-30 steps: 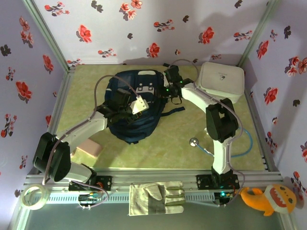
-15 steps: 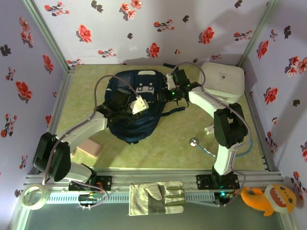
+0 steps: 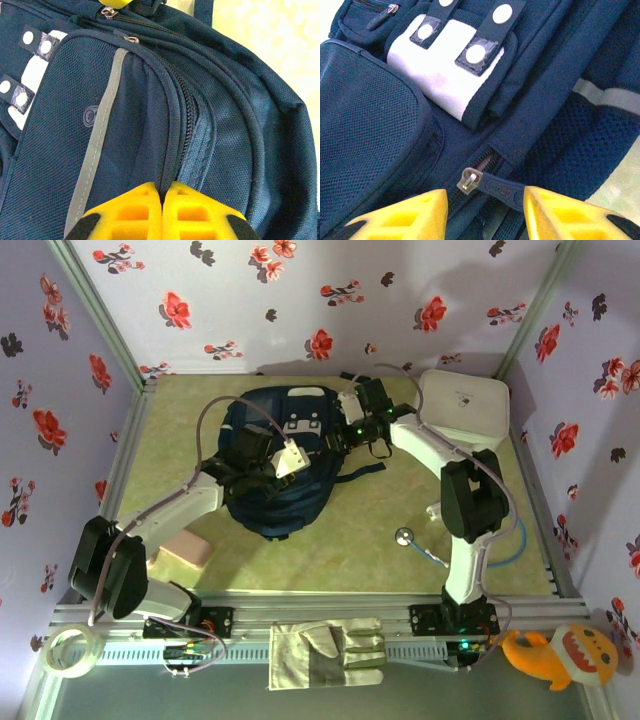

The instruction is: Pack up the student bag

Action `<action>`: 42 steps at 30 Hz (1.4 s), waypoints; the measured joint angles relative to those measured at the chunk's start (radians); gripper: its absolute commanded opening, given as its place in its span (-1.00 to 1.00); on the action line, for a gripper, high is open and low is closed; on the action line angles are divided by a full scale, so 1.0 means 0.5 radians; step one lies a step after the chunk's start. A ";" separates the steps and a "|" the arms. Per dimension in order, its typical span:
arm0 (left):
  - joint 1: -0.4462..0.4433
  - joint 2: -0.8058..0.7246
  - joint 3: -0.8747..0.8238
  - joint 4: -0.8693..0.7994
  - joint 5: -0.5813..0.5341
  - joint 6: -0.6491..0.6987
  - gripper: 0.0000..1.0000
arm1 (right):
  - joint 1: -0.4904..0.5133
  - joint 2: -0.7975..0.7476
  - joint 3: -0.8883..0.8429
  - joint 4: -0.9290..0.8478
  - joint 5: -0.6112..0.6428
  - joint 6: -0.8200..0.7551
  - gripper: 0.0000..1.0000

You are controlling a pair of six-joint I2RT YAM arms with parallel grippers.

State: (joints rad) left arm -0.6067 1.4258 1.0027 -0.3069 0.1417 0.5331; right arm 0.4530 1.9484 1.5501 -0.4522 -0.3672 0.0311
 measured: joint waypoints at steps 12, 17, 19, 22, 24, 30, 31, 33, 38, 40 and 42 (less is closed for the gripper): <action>0.000 0.000 0.002 -0.008 -0.019 0.002 -1.00 | 0.000 0.111 0.127 -0.204 -0.053 -0.324 -0.20; 0.000 0.000 0.002 -0.009 -0.020 0.002 -1.00 | 0.000 0.111 0.146 -0.327 -0.079 -0.443 -0.38; 0.000 0.000 0.002 -0.009 -0.020 0.002 -1.00 | 0.000 0.113 0.146 -0.352 -0.078 -0.472 -0.37; 0.000 0.000 0.002 -0.009 -0.020 0.002 -1.00 | 0.000 0.118 0.156 -0.364 -0.072 -0.492 -0.41; 0.000 0.000 0.002 -0.009 -0.020 0.002 -1.00 | 0.000 0.128 0.171 -0.364 -0.065 -0.499 -0.50; 0.000 0.000 0.002 -0.010 -0.020 0.002 -1.00 | 0.000 0.162 0.199 -0.361 -0.042 -0.519 -0.85; 0.000 0.000 0.003 -0.011 -0.020 0.002 -1.00 | 0.000 0.162 0.199 -0.359 -0.036 -0.520 -0.90; 0.000 0.000 0.005 -0.013 -0.021 0.002 -1.00 | 0.000 0.162 0.198 -0.348 -0.027 -0.519 -0.96; 0.000 0.001 0.005 -0.015 -0.053 0.001 -1.00 | 0.000 0.101 0.080 -0.263 -0.025 -0.521 -1.00; 0.000 0.011 0.010 -0.015 -0.063 -0.001 -1.00 | 0.001 0.032 -0.003 -0.230 -0.048 -0.526 -1.00; -0.002 0.030 0.017 -0.013 -0.066 -0.004 -1.00 | 0.011 -0.047 -0.088 -0.195 -0.069 -0.531 -1.00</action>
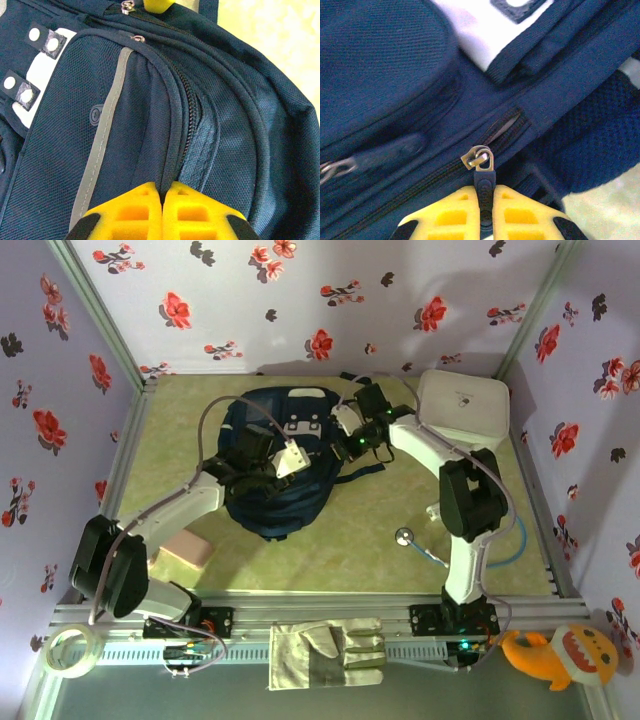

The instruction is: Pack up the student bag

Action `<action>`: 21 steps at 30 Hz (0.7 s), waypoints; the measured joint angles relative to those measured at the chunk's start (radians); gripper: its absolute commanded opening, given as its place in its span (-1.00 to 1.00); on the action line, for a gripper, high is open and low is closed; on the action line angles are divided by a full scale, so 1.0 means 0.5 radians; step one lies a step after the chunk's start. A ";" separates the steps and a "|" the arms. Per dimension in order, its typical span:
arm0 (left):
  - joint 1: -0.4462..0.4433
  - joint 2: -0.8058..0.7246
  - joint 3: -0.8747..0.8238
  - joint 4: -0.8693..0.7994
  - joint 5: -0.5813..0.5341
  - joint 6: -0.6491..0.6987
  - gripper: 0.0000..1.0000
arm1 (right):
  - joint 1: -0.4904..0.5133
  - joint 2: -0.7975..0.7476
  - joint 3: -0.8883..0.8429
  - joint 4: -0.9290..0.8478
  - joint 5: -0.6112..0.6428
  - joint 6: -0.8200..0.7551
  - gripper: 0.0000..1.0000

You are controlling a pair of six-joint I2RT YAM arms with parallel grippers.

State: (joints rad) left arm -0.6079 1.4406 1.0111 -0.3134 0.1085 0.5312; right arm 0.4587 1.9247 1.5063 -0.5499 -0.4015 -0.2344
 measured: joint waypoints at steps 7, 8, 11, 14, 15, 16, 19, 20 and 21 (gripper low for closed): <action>-0.006 0.064 0.007 0.064 0.000 -0.083 -1.00 | 0.122 -0.288 -0.346 0.138 -0.031 0.052 -1.00; -0.006 0.072 0.007 0.076 0.000 -0.101 -1.00 | 0.137 -0.313 -0.380 0.160 -0.031 0.070 -1.00; -0.005 0.103 0.007 0.133 -0.001 -0.172 -1.00 | 0.167 -0.400 -0.514 0.262 -0.031 0.134 -1.00; -0.006 0.140 0.007 0.198 0.000 -0.240 -1.00 | 0.174 -0.488 -0.639 0.375 -0.045 0.212 -1.00; -0.006 0.151 0.007 0.224 0.000 -0.265 -1.00 | 0.175 -0.515 -0.670 0.405 -0.049 0.233 -1.00; -0.006 0.163 0.007 0.253 0.000 -0.288 -1.00 | 0.179 -0.541 -0.700 0.438 -0.053 0.259 -1.00; -0.006 0.199 0.007 0.329 0.002 -0.367 -1.00 | 0.202 -0.607 -0.776 0.516 -0.060 0.323 -1.00; -0.006 0.211 0.007 0.350 0.009 -0.389 -1.00 | 0.213 -0.620 -0.794 0.533 -0.059 0.337 -1.00; -0.005 0.226 0.007 0.375 0.017 -0.420 -1.00 | 0.227 -0.634 -0.816 0.555 -0.058 0.359 -1.00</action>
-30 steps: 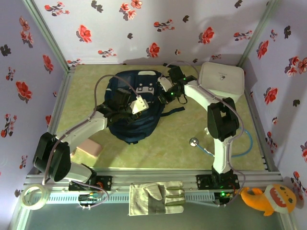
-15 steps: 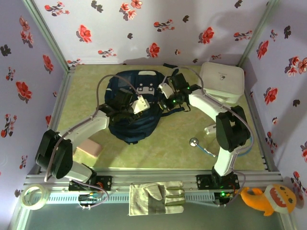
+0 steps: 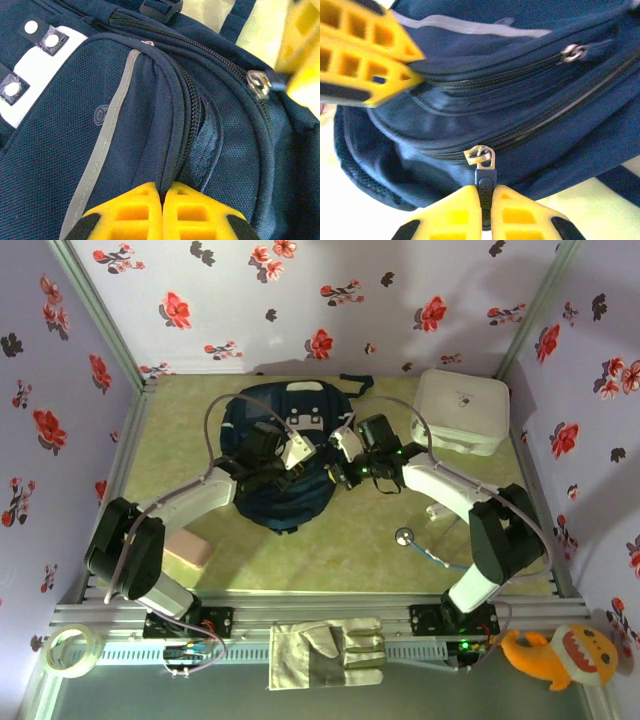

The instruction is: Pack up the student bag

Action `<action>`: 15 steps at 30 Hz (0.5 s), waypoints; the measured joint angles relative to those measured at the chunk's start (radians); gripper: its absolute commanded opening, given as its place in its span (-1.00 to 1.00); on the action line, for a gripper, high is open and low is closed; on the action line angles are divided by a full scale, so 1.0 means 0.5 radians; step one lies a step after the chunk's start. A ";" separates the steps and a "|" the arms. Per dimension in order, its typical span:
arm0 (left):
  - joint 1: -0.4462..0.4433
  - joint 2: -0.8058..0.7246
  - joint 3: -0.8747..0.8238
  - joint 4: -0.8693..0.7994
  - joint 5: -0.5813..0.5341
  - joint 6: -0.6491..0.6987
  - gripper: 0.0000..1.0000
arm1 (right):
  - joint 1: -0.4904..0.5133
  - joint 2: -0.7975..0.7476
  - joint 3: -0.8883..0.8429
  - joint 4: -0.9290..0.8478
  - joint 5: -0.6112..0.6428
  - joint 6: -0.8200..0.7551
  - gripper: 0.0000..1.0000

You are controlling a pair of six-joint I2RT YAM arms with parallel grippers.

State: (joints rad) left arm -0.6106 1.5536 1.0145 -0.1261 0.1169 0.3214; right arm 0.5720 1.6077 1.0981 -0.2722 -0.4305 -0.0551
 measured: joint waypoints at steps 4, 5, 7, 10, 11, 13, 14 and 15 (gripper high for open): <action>0.000 0.049 0.000 0.073 0.021 -0.124 -1.00 | 0.053 -0.014 -0.072 0.090 0.015 0.080 -1.00; 0.000 0.055 0.000 0.085 0.028 -0.151 -1.00 | 0.062 -0.014 -0.086 0.110 0.023 0.094 -1.00; 0.000 0.063 0.000 0.101 0.042 -0.211 -1.00 | 0.082 -0.014 -0.116 0.164 0.034 0.135 -1.00; 0.004 0.063 0.000 0.128 0.069 -0.266 -1.00 | 0.104 -0.014 -0.180 0.291 0.056 0.197 -1.00; 0.005 0.063 0.000 0.134 0.076 -0.275 -1.00 | 0.107 -0.014 -0.205 0.333 0.062 0.217 -1.00; 0.009 0.063 0.000 0.148 0.091 -0.284 -1.00 | 0.111 -0.029 -0.274 0.440 0.066 0.259 -1.00; 0.009 0.063 0.000 0.153 0.092 -0.288 -1.00 | 0.111 -0.044 -0.302 0.483 0.067 0.278 -1.00; 0.009 0.063 0.000 0.163 0.100 -0.291 -1.00 | 0.113 -0.068 -0.330 0.526 0.068 0.295 -1.00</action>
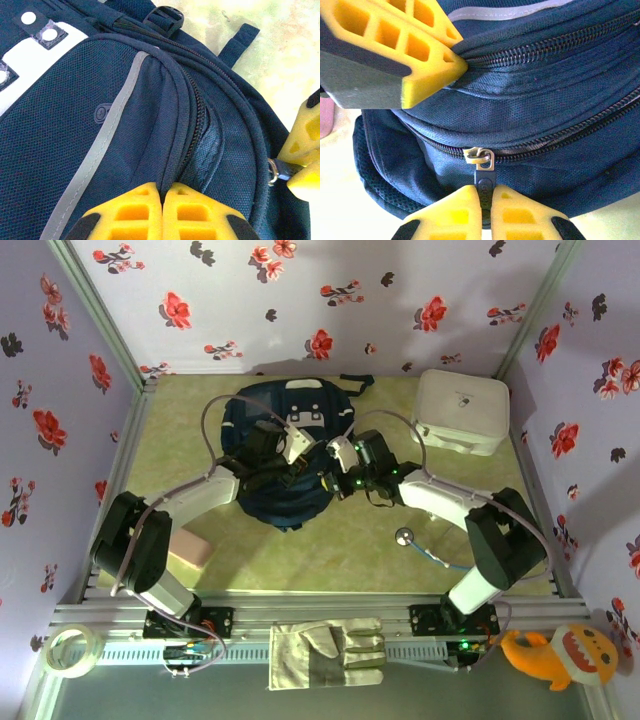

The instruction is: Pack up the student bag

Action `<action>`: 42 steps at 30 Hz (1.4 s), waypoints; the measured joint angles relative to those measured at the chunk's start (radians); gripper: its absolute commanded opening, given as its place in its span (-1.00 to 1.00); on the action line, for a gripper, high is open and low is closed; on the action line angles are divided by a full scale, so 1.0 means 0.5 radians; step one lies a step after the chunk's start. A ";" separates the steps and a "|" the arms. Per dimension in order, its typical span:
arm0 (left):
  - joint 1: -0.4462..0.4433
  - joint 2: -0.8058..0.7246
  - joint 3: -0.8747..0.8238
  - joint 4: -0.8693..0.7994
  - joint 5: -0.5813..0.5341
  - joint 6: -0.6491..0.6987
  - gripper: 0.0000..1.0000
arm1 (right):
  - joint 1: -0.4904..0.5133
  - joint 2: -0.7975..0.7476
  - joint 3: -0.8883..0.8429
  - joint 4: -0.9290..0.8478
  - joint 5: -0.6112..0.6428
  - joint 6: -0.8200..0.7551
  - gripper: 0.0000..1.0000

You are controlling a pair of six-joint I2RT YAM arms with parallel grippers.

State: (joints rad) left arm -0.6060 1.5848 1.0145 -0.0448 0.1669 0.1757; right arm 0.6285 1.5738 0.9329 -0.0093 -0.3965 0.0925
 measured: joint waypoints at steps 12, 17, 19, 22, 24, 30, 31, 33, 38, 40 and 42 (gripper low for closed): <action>0.008 0.076 0.033 0.193 0.095 -0.235 -1.00 | 0.130 -0.045 -0.092 0.258 0.063 0.153 -1.00; 0.008 0.080 0.042 0.209 0.112 -0.242 -1.00 | 0.153 -0.080 -0.177 0.354 0.137 0.222 -0.64; 0.008 0.080 0.042 0.224 0.121 -0.236 -1.00 | 0.127 -0.163 -0.240 0.378 0.164 0.282 -0.41; 0.008 0.077 0.041 0.229 0.124 -0.224 -1.00 | 0.058 -0.340 -0.322 0.445 0.200 0.407 -0.01; 0.008 0.070 0.034 0.233 0.125 -0.213 -1.00 | -0.007 -0.442 -0.348 0.472 0.234 0.503 0.14; 0.013 0.013 0.009 0.238 0.124 -0.156 -1.00 | -0.132 -0.493 -0.230 0.298 0.382 0.871 0.33; 0.014 0.002 0.003 0.238 0.123 -0.144 -1.00 | -0.138 -0.478 -0.187 0.246 0.395 0.935 0.34; 0.018 -0.017 -0.006 0.238 0.124 -0.128 -1.00 | -0.149 -0.449 -0.106 0.168 0.407 1.064 0.36; 0.021 -0.046 -0.013 0.240 0.124 -0.108 -1.00 | -0.154 -0.293 0.068 0.105 0.358 1.405 0.40; 0.021 -0.053 -0.024 0.242 0.125 -0.099 -1.00 | -0.154 -0.198 0.127 0.105 0.311 1.530 0.40; 0.021 -0.059 -0.038 0.249 0.129 -0.091 -1.00 | -0.154 -0.101 0.167 0.126 0.257 1.642 0.39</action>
State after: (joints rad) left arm -0.5953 1.5555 0.9955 0.0799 0.2314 0.1303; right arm 0.5514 1.5234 1.0164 0.0536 -0.2680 0.9134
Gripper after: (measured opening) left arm 0.044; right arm 0.700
